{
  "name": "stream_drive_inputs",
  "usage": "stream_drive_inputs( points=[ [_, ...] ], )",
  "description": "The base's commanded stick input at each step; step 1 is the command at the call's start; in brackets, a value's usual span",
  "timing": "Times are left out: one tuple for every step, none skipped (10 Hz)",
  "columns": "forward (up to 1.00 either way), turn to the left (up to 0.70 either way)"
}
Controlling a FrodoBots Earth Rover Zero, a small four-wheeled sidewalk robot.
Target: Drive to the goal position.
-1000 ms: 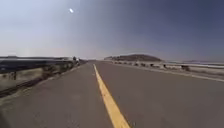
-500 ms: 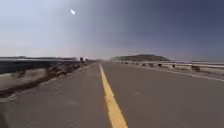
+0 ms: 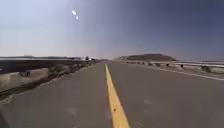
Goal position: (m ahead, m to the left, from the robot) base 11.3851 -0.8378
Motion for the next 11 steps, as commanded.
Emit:
stream_drive_inputs(
  points=[
    [0.5,0.0],
    [0.5,0.0],
    [0.5,0.0],
    [0.5,0.0],
    [0.5,0.0],
    [0.5,0.0],
    [0.5,0.0],
    [0.5,0.0],
    [0.5,0.0],
    [0.5,0.0],
    [0.5,0.0]
  ],
)
